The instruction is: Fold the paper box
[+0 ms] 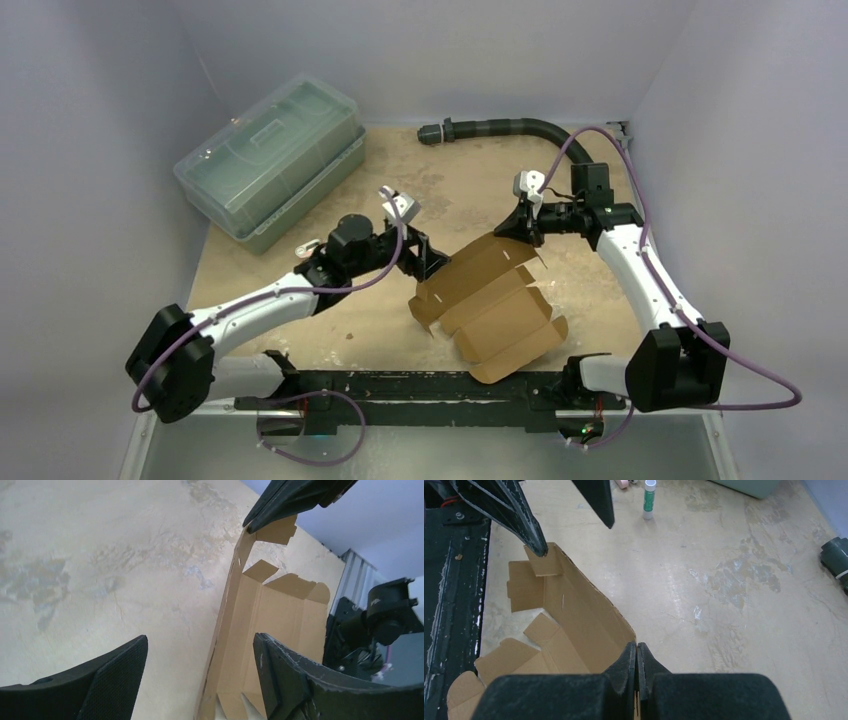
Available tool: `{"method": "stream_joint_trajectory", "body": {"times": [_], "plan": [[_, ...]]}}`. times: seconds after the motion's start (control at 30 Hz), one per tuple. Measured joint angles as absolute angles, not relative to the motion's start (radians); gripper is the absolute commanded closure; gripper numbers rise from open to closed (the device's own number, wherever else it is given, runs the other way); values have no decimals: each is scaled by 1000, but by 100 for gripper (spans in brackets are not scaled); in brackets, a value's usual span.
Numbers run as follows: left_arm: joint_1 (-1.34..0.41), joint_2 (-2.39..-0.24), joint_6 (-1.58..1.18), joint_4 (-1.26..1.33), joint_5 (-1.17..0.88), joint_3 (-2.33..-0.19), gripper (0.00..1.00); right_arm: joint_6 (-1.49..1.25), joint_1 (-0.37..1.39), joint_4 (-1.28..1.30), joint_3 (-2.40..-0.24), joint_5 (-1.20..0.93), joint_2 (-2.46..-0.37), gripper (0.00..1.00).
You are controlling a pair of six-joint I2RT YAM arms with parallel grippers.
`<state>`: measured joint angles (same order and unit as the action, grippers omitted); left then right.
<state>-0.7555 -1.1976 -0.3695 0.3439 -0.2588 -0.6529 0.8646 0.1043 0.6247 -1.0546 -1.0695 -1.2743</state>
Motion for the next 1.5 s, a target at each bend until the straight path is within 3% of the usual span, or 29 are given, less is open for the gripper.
{"method": "stream_joint_trajectory", "body": {"times": [0.17,0.27,0.37,0.47,0.5,0.57,0.63,0.67,0.77,0.83,1.07,1.3,1.5], "plan": [[-756,-1349,-229,289,-354,-803,29,873,104,630,-1055,-1071,-1276,100],[-763,-1446,-185,247,-401,-870,40,876,104,633,-1055,-1074,-1276,100],[-773,-1511,-160,215,-430,-904,60,876,104,635,-1055,-1074,-1276,100],[-778,-1543,-150,192,-445,-916,97,876,104,635,-1055,-1076,-1276,100],[-780,-1550,-146,190,-447,-919,100,876,104,635,-1055,-1077,-1276,100],[-782,-1560,-143,183,-447,-927,100,875,104,633,-1055,-1076,-1276,79],[-784,-1555,-150,181,-434,-927,100,846,103,627,-1055,-1076,-1276,44],[-785,-1547,-166,186,-413,-920,100,824,98,620,-1055,-1081,-1276,33],[-785,-1467,-239,236,-330,-824,100,732,61,585,-1054,-1112,-1266,12],[-785,-1367,-325,296,-261,-705,100,645,5,533,-1044,-1140,-1236,3],[-786,-1099,-606,521,-24,-368,100,118,-154,35,-787,-1163,-1031,1],[-787,-932,-720,619,200,-276,100,-215,-165,-240,-670,-1052,-1120,1],[-787,-888,-722,704,258,-276,100,-339,-166,-382,-616,-1038,-1203,1]]}}
